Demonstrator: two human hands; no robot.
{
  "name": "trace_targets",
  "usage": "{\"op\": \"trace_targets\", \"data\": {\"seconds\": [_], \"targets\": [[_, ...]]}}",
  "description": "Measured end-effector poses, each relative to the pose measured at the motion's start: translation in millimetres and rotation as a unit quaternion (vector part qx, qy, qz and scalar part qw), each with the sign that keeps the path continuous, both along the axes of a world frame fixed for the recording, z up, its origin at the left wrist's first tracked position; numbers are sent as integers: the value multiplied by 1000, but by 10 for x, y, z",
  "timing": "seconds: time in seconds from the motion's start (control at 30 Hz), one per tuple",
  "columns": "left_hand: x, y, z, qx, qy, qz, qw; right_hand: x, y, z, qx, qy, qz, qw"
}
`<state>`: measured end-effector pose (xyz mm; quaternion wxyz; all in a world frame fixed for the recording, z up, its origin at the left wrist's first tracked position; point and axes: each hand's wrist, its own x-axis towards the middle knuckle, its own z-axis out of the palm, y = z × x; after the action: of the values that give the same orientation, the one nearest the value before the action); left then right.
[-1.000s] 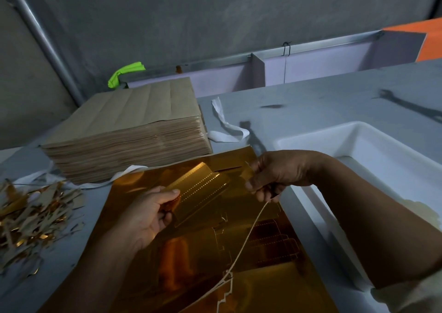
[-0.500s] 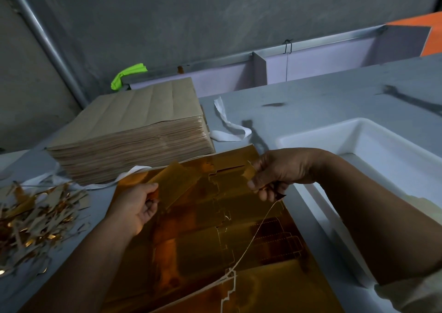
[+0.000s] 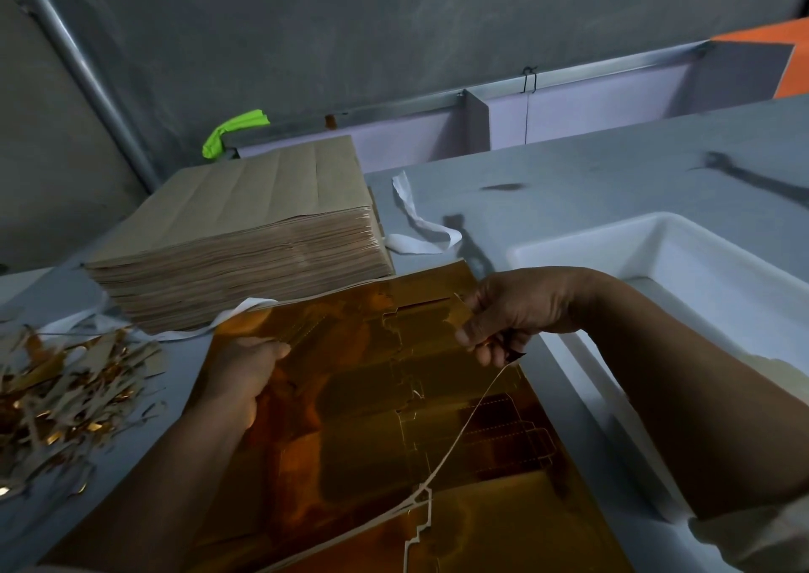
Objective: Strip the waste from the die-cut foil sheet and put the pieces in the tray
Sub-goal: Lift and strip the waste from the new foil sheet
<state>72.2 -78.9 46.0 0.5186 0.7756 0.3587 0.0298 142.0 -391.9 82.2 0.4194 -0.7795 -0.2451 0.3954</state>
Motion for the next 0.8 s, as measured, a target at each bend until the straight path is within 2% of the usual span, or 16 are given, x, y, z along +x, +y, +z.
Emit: {"op": "trace_targets", "data": {"seconds": [0.17,0.3,0.37,0.47,0.57,0.7,0.8], "targets": [[-10,-52,63,70,-10,-21,997,-5,4,-4,-11,-5,9,1000],[-24,-220,185,127,-19,-109,986,-8,5,-17,17,-22,-15,1000],[-57,-366,260,126,-7,-173,977,-12,-4,-1,31,-22,-7,999],[-109,-614,322,65,18,-255,965,-56,-1,47,18,13,46,999],[-145,-891,301,-25,53,-303,951,-108,29,68,-36,38,98,994],[-124,-1244,206,-124,61,-302,943,-204,113,75,-119,51,163,978],[-97,-1456,153,-167,58,-301,937,-272,170,75,-144,48,191,970]]}}
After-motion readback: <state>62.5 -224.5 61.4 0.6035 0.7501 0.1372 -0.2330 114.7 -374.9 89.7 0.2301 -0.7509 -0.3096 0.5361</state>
